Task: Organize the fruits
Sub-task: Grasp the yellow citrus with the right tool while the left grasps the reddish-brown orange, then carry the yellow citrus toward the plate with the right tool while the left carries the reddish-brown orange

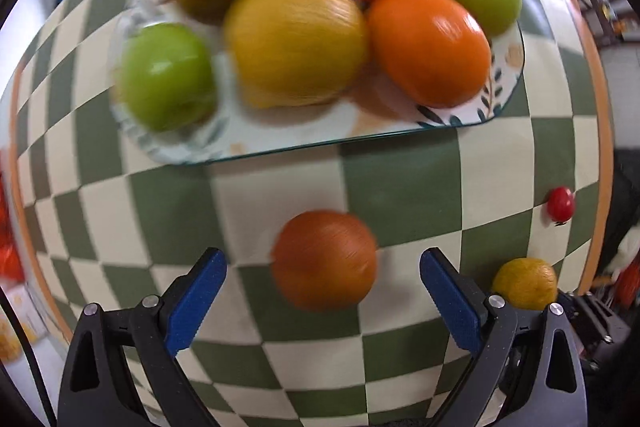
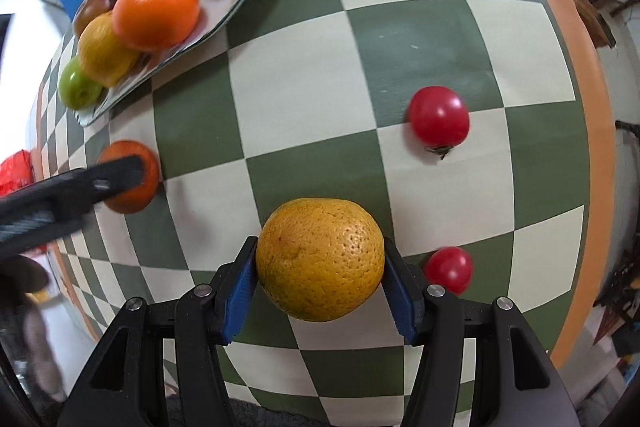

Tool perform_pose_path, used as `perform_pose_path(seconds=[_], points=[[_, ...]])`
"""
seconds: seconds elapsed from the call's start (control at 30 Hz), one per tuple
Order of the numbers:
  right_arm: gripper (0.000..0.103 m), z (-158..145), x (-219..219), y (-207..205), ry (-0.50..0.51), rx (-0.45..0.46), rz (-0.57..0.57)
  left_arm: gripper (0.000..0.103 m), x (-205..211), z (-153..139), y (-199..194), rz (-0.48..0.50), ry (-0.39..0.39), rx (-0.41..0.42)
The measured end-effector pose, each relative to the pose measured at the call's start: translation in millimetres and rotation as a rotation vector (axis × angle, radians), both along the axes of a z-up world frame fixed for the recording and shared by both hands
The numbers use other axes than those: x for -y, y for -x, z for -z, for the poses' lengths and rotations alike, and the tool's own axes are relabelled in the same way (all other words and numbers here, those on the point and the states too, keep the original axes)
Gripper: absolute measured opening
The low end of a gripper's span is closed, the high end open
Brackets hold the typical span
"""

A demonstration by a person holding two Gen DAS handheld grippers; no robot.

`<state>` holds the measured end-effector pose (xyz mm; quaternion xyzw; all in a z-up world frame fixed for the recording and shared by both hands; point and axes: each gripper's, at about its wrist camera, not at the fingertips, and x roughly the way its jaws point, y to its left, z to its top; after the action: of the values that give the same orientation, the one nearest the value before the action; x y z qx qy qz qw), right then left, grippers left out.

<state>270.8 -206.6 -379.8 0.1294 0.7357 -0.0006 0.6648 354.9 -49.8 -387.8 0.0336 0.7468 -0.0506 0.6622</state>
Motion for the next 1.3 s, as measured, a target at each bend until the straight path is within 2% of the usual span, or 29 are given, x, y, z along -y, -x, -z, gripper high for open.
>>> perform_pose_path(seconds=[0.07,0.1,0.13,0.33,0.47,0.53,0.67,0.77,0.83,0.9,1.0,1.1,1.17,1.23,1.3], points=[[0.061,0,1,-2,0.000,0.002,0.005,0.074,9,8,-2,0.035,-0.004,0.007],[0.061,1,1,-3,-0.002,0.000,0.009,0.059,11,10,-2,0.046,-0.025,0.011],[0.061,2,1,-3,-0.006,-0.003,0.011,0.054,12,11,-1,0.059,-0.037,0.019],[0.061,3,-5,-7,0.009,0.011,-0.024,0.053,-3,8,9,0.015,-0.021,0.046],[0.061,-2,-11,-8,-0.068,0.007,-0.009,0.053,-27,-9,21,-0.055,0.042,0.046],[0.060,-12,-13,-12,-0.136,0.009,0.015,0.053,-43,-29,23,-0.105,0.095,0.061],[0.060,-58,-27,-41,-0.235,0.092,0.018,0.053,-79,-83,8,-0.195,0.191,0.126],[0.060,-96,-39,-88,-0.284,0.175,0.001,0.048,-107,-121,-25,-0.250,0.231,0.193],[0.060,-111,-58,-127,-0.283,0.216,-0.023,0.048,-127,-139,-56,-0.280,0.219,0.249],[0.060,-117,-75,-176,-0.240,0.246,-0.063,0.048,-140,-134,-78,-0.308,0.203,0.270],[0.060,-107,-93,-233,-0.184,0.230,-0.124,0.047,-154,-116,-112,-0.336,0.193,0.266],[0.060,-86,-120,-263,-0.102,0.198,-0.188,0.047,-164,-99,-111,-0.337,0.202,0.235],[0.060,-77,-121,-260,-0.090,0.198,-0.202,0.050,-172,-93,-92,-0.320,0.240,0.203],[0.060,-72,-112,-245,-0.119,0.200,-0.187,0.050,-178,-88,-62,-0.320,0.250,0.172],[0.060,-73,-98,-218,-0.147,0.193,-0.159,0.050,-185,-73,-20,-0.297,0.259,0.076]])
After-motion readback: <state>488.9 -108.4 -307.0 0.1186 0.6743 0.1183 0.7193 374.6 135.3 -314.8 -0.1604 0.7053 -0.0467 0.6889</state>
